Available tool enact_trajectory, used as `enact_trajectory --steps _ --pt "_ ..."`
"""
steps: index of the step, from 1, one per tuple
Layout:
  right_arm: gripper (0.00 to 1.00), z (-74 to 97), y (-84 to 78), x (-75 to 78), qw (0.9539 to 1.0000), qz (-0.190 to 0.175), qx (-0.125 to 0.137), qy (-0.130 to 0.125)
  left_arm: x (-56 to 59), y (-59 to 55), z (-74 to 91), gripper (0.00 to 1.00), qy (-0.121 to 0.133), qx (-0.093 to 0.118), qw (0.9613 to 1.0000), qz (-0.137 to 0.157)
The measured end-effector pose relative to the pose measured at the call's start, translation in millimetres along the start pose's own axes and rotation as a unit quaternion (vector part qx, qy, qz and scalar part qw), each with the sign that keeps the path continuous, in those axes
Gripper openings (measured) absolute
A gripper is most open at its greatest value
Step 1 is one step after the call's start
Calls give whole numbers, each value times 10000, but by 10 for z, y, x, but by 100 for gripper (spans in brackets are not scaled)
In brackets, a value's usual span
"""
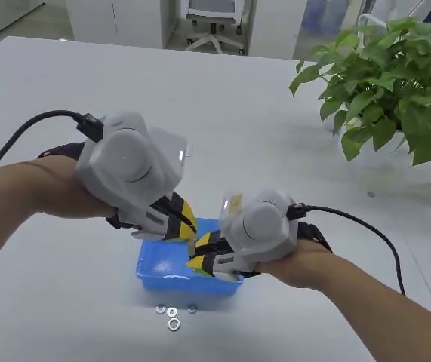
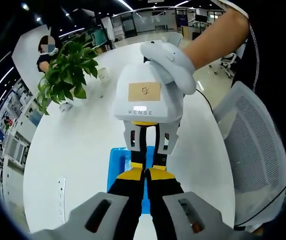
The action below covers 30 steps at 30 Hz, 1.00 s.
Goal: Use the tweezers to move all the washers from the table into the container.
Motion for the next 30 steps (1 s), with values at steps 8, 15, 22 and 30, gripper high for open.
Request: enact_trajectory --steps 8,15,22,30 --pt "11 5 -7 -114 10000 5 46 11 105 16 23 5 -10 -32 10000 -11" --pt "11 -12 -36 -227 10000 56 29 71 225 26 15 5 -50 -56 10000 -40" --pt "11 -51 -77 -332 9999 89 -3 140 342 3 1 5 -107 -68 9999 -3" --pt "11 -111 -128 -442 9997 84 -29 238 475 -48 -28 5 -134 -73 9999 62"
Point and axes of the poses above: the centre of the closed fingertips' face, and the gripper's own axes: z roughly backward along the fingers, x roughly to its right, y roughly out of its top, the point moved 10 cm from there along z, roughly backward along the fingers, and after that the axes turned 6 degrees about -z, right-handed, at the moved point
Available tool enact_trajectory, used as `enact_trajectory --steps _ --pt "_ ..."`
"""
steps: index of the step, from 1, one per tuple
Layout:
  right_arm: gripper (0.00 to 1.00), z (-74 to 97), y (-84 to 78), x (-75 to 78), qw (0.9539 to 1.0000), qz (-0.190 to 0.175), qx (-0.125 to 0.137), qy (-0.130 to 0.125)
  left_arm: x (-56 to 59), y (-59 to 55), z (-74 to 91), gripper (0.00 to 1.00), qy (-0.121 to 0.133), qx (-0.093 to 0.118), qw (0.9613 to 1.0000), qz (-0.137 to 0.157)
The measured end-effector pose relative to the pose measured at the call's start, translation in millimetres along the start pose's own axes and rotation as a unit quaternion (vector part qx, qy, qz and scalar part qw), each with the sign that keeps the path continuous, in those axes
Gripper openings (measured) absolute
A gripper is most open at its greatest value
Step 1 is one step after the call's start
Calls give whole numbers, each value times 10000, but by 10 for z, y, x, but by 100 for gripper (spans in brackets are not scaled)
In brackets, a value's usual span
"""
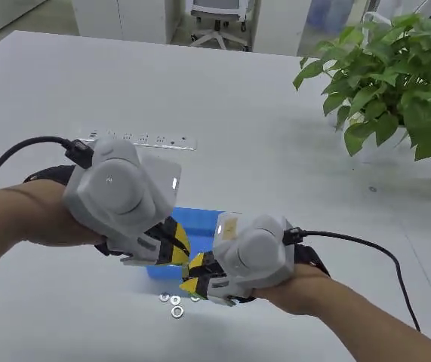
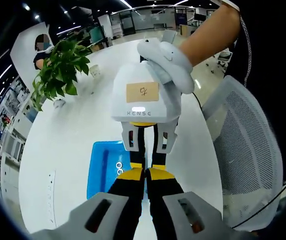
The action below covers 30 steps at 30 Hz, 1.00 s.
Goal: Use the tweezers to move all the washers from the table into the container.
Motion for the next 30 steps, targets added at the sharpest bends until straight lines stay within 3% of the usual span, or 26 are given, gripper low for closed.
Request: enact_trajectory --steps 12,30 --pt "11 -106 -102 -108 9999 35 -85 116 158 -103 -79 5 -11 -12 10000 95" --pt "12 -264 -207 -178 9995 64 -215 229 295 -231 -190 5 -63 -72 9997 236"
Point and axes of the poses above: the centre of the closed fingertips' face, and the gripper's own axes: z roughly backward along the fingers, x roughly to its right, y roughly out of its top, the point moved 10 cm from there along z, roughly backward along the fingers, and after that the axes turned 6 degrees about -z, right-handed, at the moved point
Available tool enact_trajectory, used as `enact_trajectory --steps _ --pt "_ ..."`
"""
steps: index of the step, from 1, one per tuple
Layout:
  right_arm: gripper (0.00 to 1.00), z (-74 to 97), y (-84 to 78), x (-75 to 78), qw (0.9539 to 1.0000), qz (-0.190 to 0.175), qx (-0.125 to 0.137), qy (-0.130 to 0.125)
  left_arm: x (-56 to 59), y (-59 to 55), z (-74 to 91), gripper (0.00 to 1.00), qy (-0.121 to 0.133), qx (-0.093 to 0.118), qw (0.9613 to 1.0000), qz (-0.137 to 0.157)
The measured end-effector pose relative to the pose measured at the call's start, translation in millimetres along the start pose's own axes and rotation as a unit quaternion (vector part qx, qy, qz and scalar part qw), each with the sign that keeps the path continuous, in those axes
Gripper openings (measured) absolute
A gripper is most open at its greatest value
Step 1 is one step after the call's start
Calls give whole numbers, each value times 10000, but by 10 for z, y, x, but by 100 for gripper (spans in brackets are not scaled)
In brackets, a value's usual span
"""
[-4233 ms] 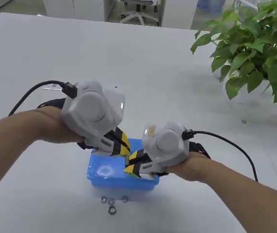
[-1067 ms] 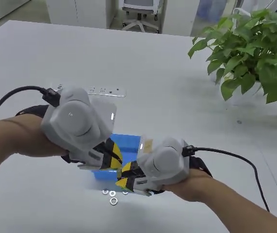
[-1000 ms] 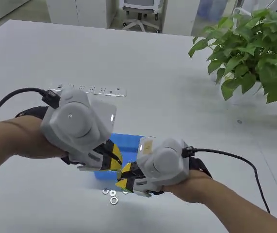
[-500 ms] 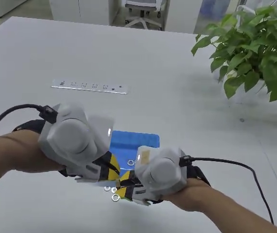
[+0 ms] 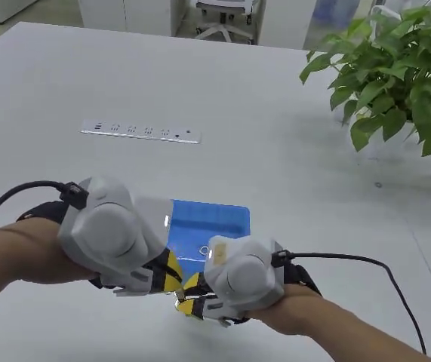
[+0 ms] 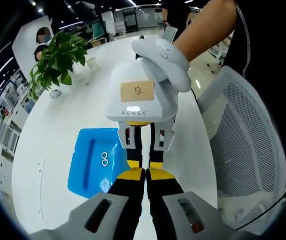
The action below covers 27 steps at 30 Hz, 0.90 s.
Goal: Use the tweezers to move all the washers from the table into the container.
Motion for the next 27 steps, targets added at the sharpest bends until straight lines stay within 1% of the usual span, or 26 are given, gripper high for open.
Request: enact_trajectory --steps 7,18,23,27 --pt "12 -65 -8 2 10000 -54 -9 49 5 -48 -21 5 -8 -37 10000 47" --pt "12 -123 -48 4 9998 -149 -36 116 2 -92 -78 5 -60 -73 9999 95" --pt "12 -125 -60 16 9997 -185 -14 128 -31 -98 -82 5 -50 -11 9999 149" --pt "12 -131 -58 26 9997 -203 -26 125 -68 -104 -87 5 -50 -3 9998 194"
Point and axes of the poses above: the centre of the closed fingertips' face, and the gripper's own axes: z roughly backward along the fingers, x roughly to its right, y roughly out of its top, the point moved 10 cm from there along z, roughly backward along the fingers, and after that the axes turned 6 degrees about -z, right-handed, at the moved point
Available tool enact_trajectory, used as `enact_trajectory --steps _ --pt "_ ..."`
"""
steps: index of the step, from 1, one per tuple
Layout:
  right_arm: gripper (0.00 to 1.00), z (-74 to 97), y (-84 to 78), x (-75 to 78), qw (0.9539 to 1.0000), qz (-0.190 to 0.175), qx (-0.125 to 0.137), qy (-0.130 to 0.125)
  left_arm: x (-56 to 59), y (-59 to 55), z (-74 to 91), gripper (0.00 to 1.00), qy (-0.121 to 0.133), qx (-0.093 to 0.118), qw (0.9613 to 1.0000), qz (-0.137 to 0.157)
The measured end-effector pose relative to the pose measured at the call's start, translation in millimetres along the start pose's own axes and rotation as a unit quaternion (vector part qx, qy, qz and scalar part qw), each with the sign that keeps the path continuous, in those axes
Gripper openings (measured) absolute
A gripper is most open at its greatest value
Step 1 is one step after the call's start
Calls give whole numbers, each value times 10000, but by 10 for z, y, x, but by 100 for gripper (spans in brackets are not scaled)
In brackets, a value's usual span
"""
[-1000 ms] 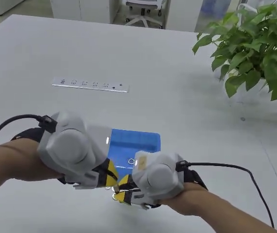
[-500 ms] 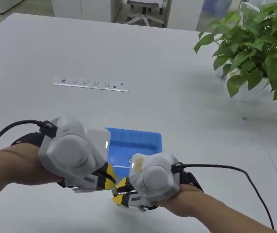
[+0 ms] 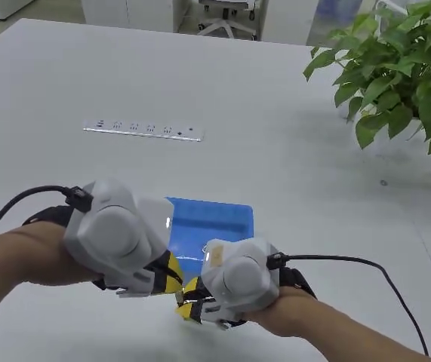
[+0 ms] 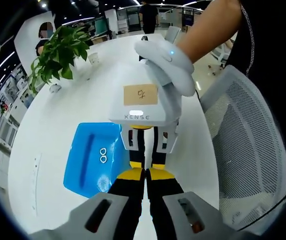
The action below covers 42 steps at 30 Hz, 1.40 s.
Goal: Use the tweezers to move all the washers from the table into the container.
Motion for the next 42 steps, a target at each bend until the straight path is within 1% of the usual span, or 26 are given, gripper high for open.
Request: enact_trajectory --steps 2,10,16,24,29,39,42 --pt "12 -1 3 5 10000 -32 -2 3 -22 -5 -5 5 -11 21 10000 74" --pt "10 -5 -2 6 9998 -177 -28 29 -31 -4 -22 5 -41 78 9999 145" --pt "9 -3 4 8 9998 -210 -70 26 -26 -1 -23 5 -33 82 9999 137" --pt "9 3 -1 -5 9998 -219 -44 5 -12 11 -16 5 -36 50 9999 85" --pt "9 34 10 -11 9997 -232 11 22 -4 41 13 5 -22 45 10000 73" --pt "9 177 107 -40 10000 -31 -23 13 10 159 130 6 43 95 9999 7" --pt "9 230 138 -32 10000 9 -20 -14 13 201 167 6 109 122 9999 -19"
Point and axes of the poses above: the centre of the closed fingertips' face, and the gripper's own axes: z roughly backward along the fingers, x roughly to its right, y roughly out of its top, the point moved 10 cm from there along z, roughly backward along the fingers, and after that the axes turned 6 degrees about -z, right-handed, at the moved point
